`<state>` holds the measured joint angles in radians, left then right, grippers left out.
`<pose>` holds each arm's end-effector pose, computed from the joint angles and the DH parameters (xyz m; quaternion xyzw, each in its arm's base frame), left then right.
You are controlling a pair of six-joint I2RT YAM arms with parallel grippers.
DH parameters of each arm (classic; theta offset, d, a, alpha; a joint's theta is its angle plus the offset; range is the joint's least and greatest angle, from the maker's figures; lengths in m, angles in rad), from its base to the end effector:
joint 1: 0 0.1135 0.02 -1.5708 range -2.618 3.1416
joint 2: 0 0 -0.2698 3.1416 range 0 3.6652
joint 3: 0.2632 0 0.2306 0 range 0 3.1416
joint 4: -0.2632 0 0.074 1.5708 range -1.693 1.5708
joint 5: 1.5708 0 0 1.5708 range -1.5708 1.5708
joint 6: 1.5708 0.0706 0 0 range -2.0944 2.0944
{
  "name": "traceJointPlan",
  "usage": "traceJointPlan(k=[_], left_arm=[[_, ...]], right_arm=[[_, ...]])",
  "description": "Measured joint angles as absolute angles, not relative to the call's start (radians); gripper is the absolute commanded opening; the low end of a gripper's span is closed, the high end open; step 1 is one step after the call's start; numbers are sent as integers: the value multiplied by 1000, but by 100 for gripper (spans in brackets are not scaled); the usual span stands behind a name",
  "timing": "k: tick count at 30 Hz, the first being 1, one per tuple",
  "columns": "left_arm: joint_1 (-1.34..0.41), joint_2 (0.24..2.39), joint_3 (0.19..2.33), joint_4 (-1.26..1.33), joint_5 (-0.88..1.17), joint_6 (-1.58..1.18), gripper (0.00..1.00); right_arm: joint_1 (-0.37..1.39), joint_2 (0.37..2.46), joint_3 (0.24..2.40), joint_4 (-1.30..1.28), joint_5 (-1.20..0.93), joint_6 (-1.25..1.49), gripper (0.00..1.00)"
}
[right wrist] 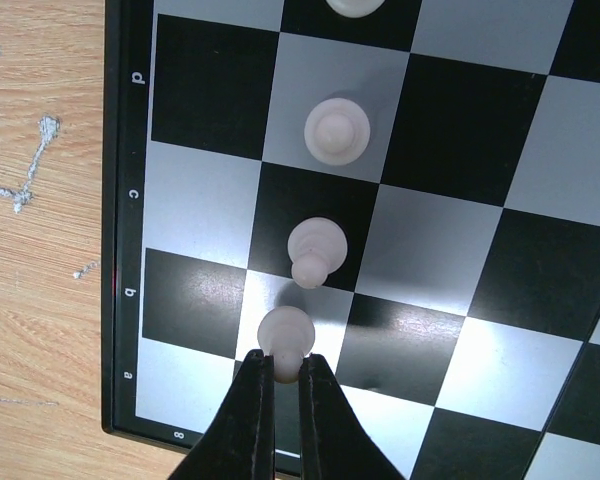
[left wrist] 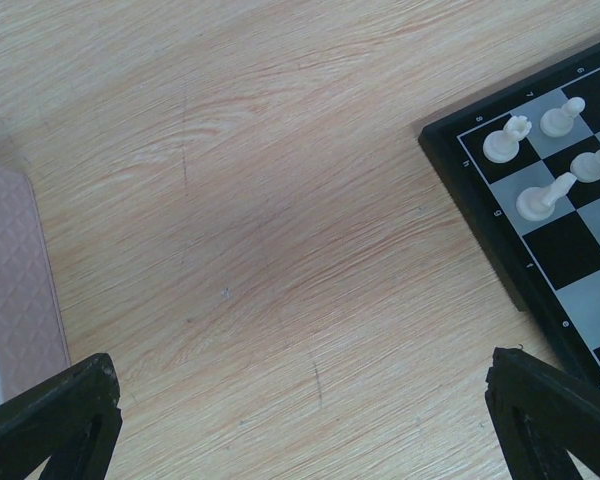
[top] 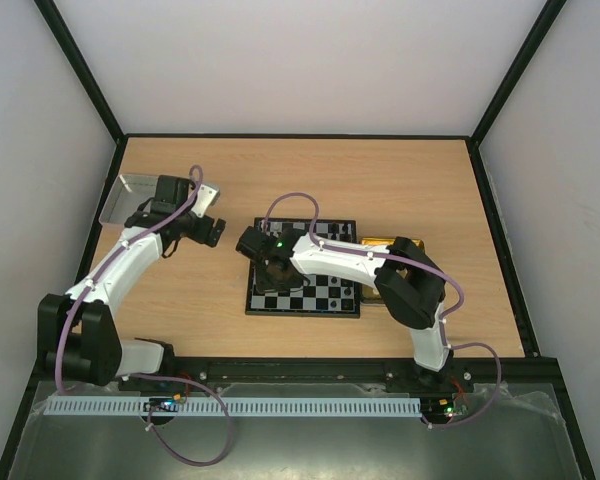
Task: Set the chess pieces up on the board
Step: Place the chess piece on the chessboard.
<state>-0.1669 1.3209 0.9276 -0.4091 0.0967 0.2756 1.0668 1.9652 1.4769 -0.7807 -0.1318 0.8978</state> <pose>0.2771 -0.0536 0.2413 0.2209 0.8995 -0.0244 0.3763 0.1808 0.3471 0.1736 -0.0931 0.9821 0.1609 0.0291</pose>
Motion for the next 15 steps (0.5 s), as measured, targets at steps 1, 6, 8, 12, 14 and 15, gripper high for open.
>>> traceJointPlan(k=[1,6,8,12,14,15], left_arm=[[-167,1321,927,-409,97,276,100],[-167,1321,922,-410,96,276,100],[-167,1321,922,-409,96,276,100],[-167,1321,922,-409,96,276,100],[-167,1320,921,-409,96,276,100],[-167,1320,921,-409,96,276,100]], right_arm=[[1067,1965,1477,-781,-133,898,2],[1067,1966,1477,-781,-141,898,2],[1067,1966,1477,-781,-143,898,2],[1068,1966,1477,-781,-143,898,2],[1069,1966,1477,-781,-143,899,2],[1069,1966,1477,-781,-143,899,2]])
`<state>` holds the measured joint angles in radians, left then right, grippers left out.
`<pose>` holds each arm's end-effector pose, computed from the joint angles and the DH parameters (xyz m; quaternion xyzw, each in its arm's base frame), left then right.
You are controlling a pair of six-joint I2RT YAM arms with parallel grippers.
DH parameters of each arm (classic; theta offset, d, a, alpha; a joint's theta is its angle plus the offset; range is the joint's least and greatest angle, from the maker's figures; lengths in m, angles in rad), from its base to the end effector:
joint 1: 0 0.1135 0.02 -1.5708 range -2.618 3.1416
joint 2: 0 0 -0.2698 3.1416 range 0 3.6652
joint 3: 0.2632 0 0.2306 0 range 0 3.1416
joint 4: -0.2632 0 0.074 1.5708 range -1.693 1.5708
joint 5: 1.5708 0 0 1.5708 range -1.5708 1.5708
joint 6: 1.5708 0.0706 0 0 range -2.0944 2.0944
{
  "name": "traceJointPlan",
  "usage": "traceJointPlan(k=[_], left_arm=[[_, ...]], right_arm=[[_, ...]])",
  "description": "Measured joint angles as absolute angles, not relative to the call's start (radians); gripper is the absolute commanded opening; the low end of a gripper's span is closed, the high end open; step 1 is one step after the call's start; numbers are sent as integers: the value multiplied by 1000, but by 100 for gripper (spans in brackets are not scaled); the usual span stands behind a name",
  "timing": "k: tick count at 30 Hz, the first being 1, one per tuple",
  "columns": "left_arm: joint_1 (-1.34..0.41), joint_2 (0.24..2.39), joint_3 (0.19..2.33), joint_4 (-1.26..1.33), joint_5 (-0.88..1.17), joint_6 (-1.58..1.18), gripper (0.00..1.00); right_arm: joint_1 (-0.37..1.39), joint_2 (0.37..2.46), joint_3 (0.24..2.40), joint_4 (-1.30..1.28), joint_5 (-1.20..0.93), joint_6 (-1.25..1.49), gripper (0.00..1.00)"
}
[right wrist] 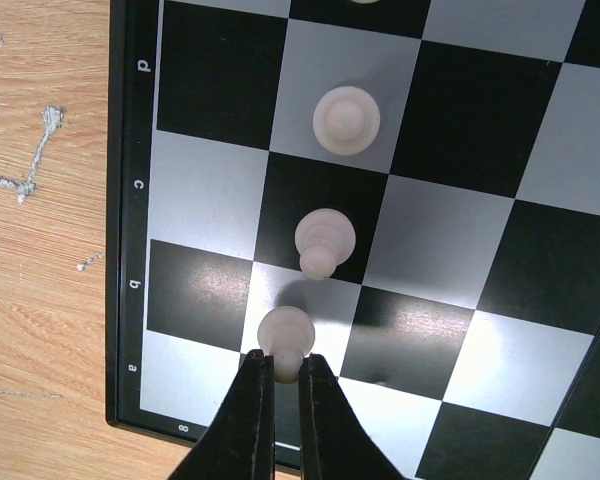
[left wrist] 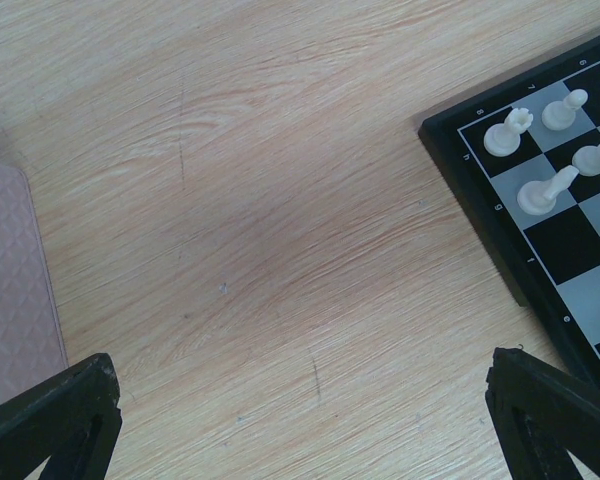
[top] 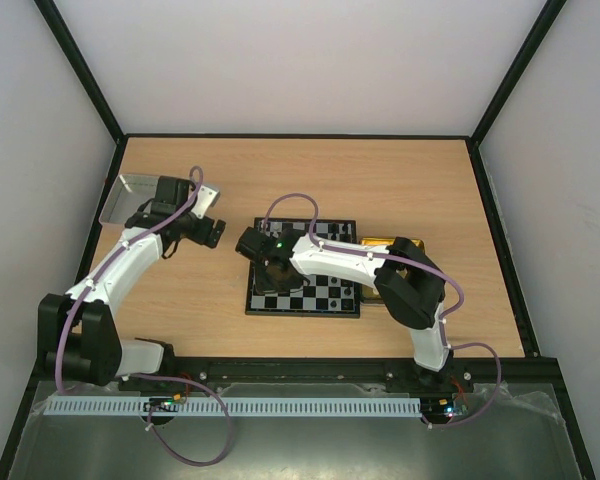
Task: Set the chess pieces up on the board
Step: Place the chess piece on the chessboard.
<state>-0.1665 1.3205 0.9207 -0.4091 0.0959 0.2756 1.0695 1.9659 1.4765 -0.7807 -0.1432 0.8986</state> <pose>0.2762 -0.0533 0.2391 0.2207 0.9008 -0.0242 0.3732 0.1792 0.3479 0.1734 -0.0948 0.9817 0.1636 0.0238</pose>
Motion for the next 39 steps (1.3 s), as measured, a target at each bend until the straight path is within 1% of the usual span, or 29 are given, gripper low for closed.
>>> traceJointPlan(k=[14,16,19,28,39], left_arm=[[-162,1320,918,-410,97,276,100],[-162,1319,918,-410,97,276,100],[-162,1319,918,-410,97,276,100],[-162,1313,918,-409,97,276,100],[-162,1313,915,-409,97,276,100]], right_arm=[[1074,1966,1474,-783,-138,906,3],[1074,1966,1472,-785,-136,906,4],[1074,1967,1470,-788,-134,908,8],[1074,1977,1470,-793,-131,910,12],[1074,1977,1477,-795,-132,909,14]])
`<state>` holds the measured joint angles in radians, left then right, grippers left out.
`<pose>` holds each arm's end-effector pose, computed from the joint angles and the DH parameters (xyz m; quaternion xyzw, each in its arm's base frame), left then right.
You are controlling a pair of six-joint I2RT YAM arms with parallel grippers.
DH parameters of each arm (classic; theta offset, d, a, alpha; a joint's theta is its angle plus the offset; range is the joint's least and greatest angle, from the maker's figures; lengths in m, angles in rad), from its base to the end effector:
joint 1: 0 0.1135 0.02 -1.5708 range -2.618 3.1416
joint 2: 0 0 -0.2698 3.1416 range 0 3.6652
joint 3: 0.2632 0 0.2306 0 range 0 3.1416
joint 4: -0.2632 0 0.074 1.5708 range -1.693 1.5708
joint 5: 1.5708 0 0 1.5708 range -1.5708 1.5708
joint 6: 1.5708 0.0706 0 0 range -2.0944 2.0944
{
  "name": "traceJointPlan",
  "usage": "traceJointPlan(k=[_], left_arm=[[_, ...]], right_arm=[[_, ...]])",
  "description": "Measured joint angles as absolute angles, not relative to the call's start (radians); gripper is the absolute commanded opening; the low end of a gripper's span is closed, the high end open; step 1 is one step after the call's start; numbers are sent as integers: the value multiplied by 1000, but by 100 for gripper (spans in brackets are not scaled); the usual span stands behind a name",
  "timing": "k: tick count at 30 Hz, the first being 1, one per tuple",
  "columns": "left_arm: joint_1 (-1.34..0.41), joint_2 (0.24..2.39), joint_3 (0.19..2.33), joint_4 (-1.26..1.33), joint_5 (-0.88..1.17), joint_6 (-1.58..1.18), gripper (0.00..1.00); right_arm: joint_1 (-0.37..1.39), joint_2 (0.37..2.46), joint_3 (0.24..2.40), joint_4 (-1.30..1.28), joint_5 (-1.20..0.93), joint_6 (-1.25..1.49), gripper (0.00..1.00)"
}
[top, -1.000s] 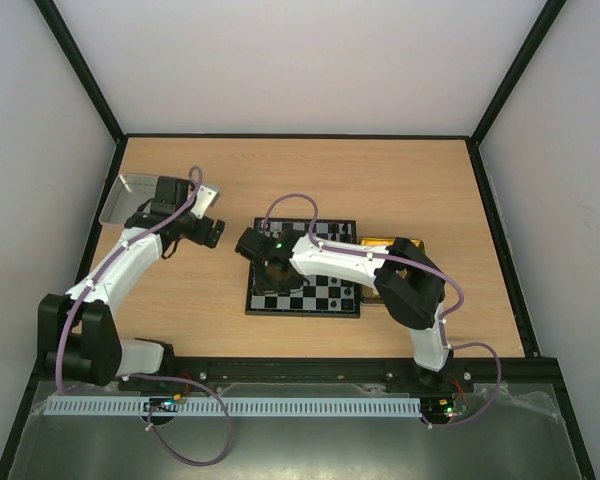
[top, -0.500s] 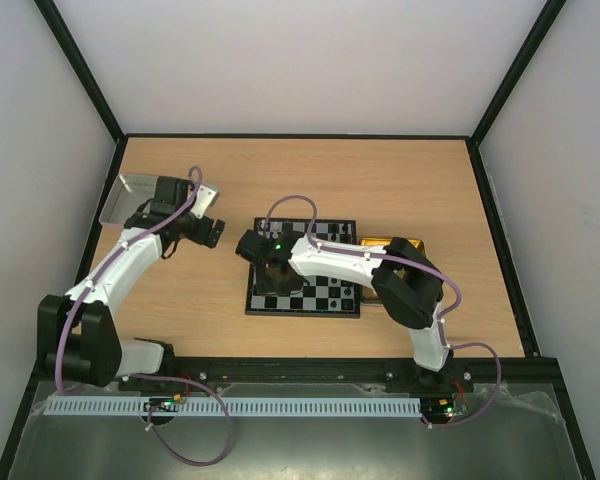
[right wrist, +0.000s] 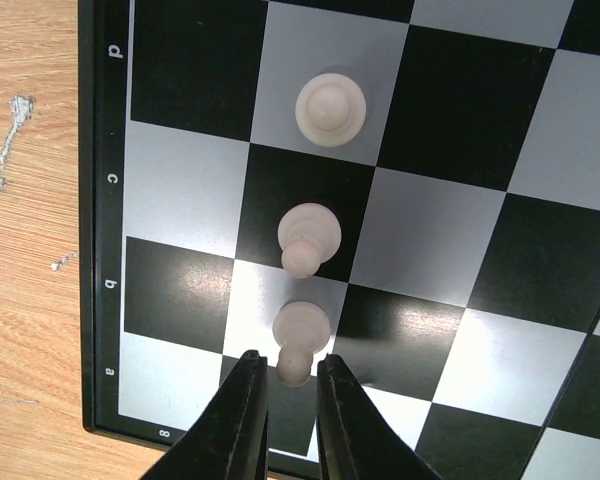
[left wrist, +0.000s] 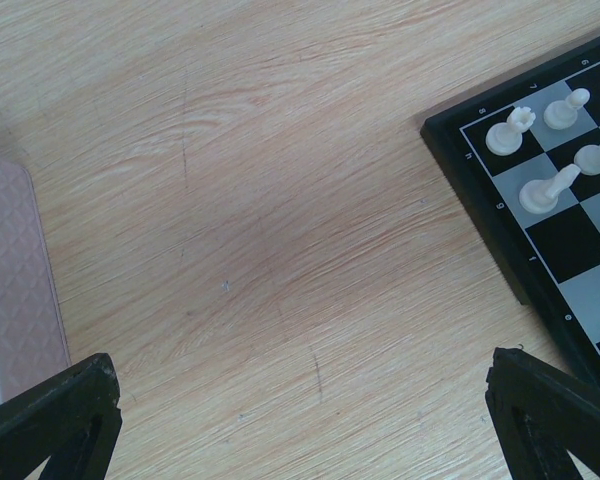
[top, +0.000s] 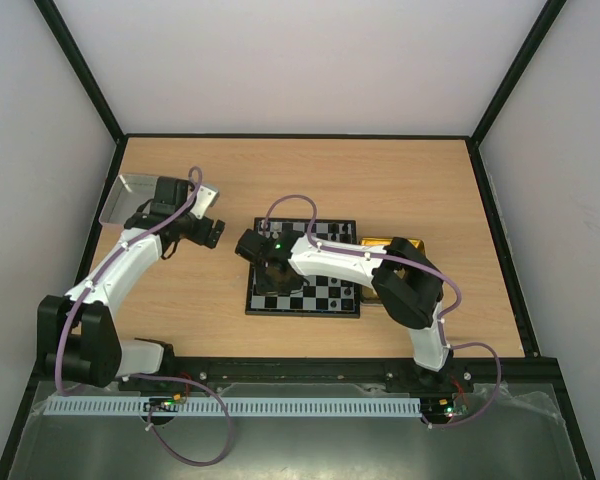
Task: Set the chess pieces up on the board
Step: Place the chess piece on the chessboard.
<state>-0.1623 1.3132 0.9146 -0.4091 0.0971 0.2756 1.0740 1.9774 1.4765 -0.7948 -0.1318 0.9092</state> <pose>0.2747 -0.0519 0.2390 0.2190 0.9009 -0.0239 0.3739 0.1777 0.3472 0.1684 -0.0903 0.9843 0.1502 0.0203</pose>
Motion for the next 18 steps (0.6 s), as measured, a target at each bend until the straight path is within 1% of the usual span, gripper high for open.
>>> traceJointPlan(k=[18], left_arm=[[-162,1313,915,-409,97,276,100]], right_arm=[[1074,1977,1478,-778,-170,910,14]])
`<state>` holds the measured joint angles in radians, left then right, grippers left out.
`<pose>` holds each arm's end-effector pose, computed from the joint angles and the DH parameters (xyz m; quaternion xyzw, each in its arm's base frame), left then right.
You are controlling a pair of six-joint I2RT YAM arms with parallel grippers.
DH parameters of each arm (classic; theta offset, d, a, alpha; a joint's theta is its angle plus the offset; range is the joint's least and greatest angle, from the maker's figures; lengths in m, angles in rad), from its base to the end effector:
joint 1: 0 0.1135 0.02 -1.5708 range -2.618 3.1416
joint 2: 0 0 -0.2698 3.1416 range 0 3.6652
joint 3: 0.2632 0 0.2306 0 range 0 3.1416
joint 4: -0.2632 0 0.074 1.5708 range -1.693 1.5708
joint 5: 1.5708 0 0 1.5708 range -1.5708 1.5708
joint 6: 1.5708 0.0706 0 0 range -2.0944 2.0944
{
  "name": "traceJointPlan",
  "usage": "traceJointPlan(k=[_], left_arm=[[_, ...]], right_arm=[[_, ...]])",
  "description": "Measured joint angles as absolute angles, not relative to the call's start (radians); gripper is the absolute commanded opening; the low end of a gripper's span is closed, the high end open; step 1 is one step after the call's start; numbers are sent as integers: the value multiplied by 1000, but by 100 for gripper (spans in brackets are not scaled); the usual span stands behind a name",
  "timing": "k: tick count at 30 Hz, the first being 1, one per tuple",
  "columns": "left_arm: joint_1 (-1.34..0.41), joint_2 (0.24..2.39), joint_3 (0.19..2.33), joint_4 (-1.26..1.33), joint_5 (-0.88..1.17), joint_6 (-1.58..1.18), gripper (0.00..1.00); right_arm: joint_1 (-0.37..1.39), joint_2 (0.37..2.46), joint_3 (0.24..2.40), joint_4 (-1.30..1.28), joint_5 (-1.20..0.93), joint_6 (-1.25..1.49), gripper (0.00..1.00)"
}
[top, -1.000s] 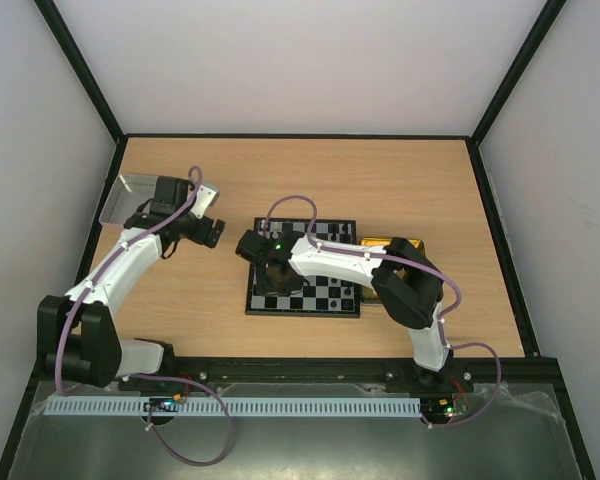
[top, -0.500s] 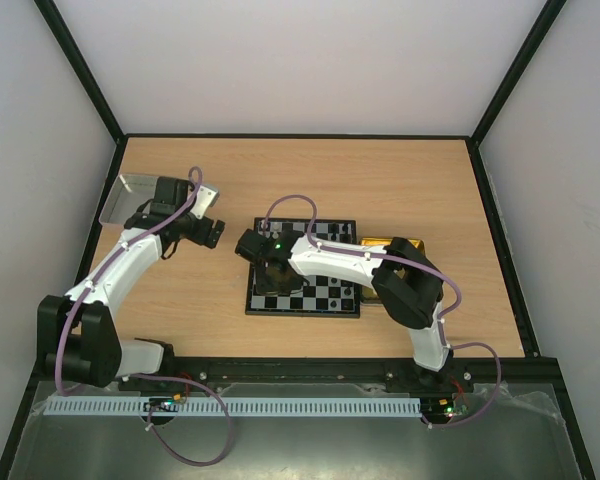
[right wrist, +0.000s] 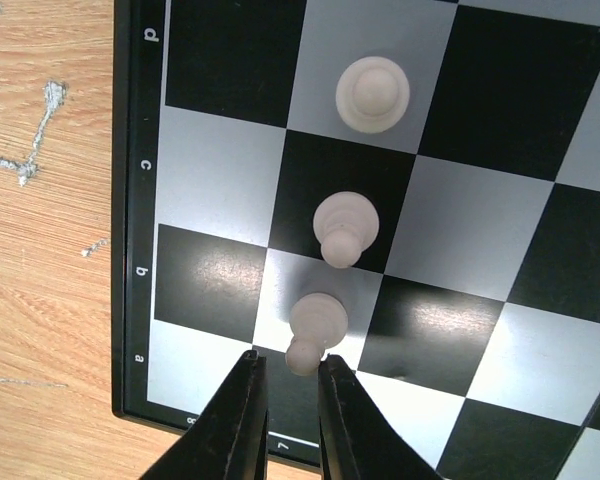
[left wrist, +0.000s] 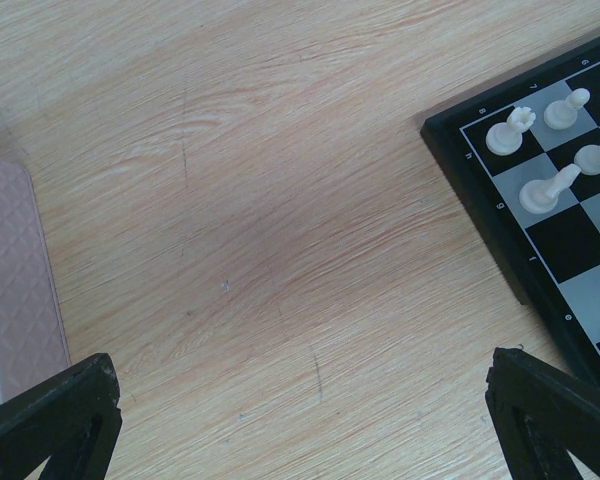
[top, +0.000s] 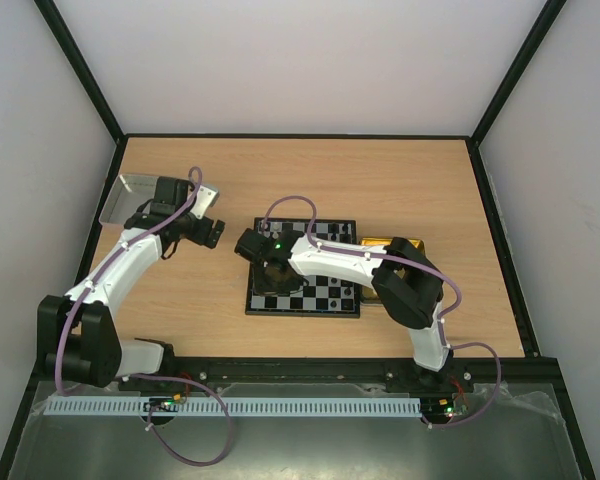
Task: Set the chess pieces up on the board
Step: Place the chess piece on the chessboard.
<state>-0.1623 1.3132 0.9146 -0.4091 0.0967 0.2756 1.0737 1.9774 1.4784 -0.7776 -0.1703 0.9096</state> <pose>0.2747 -0.0519 0.2390 0.2189 0.9010 -0.0237 0.3739 0.1767 0.3508 0.1700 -0.0932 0.9813 0.1683 0.0095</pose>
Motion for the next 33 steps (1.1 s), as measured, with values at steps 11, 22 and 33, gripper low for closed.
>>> traceJointPlan(k=[11,22,33], left_arm=[[-162,1313,915,-409,97,276,100],[-162,1313,915,-409,97,276,100],[-162,1313,915,-410,105,278,100]], right_arm=[[1074,1977,1478,-774,-177,910,15],[1074,1971,1478,-784,-121,928,21],[996,1670,1387,-850,9,958,26]])
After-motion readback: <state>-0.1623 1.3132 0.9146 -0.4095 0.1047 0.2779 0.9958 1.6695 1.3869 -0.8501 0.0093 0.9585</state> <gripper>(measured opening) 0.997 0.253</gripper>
